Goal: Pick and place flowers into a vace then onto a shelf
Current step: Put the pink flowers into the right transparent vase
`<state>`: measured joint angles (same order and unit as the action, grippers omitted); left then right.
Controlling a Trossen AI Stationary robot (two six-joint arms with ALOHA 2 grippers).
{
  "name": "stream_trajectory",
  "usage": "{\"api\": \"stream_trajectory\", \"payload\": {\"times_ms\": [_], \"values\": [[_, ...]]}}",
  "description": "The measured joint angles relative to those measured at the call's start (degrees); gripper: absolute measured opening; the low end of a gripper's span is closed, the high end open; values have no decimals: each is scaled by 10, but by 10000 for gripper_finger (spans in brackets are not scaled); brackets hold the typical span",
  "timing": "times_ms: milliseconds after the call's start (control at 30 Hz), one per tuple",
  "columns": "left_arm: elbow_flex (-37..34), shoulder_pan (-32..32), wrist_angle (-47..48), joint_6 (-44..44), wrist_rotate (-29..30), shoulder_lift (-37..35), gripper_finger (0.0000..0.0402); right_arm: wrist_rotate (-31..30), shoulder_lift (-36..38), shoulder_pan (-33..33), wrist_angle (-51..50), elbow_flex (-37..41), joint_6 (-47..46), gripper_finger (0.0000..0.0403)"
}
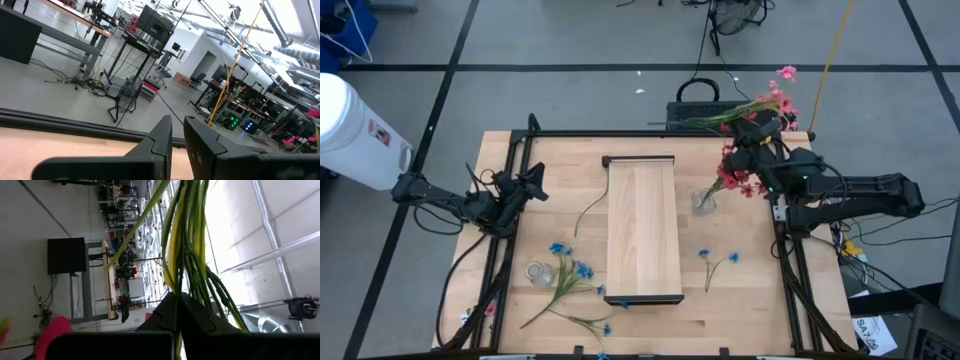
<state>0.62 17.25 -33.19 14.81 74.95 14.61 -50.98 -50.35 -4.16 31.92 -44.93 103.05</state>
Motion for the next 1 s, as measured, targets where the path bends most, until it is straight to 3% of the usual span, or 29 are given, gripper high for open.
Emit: {"api": "stream_trajectory", "payload": {"times_ms": [300, 667, 1000], "values": [[0, 0, 0, 0, 0, 0, 51, 5, -2, 13, -1, -2, 56, 0], [0, 0, 0, 0, 0, 0, 51, 45, -2, 13, 26, -65, 83, 0], [0, 0, 0, 0, 0, 0, 51, 45, -27, 23, -58, -117, 87, 0]]}}
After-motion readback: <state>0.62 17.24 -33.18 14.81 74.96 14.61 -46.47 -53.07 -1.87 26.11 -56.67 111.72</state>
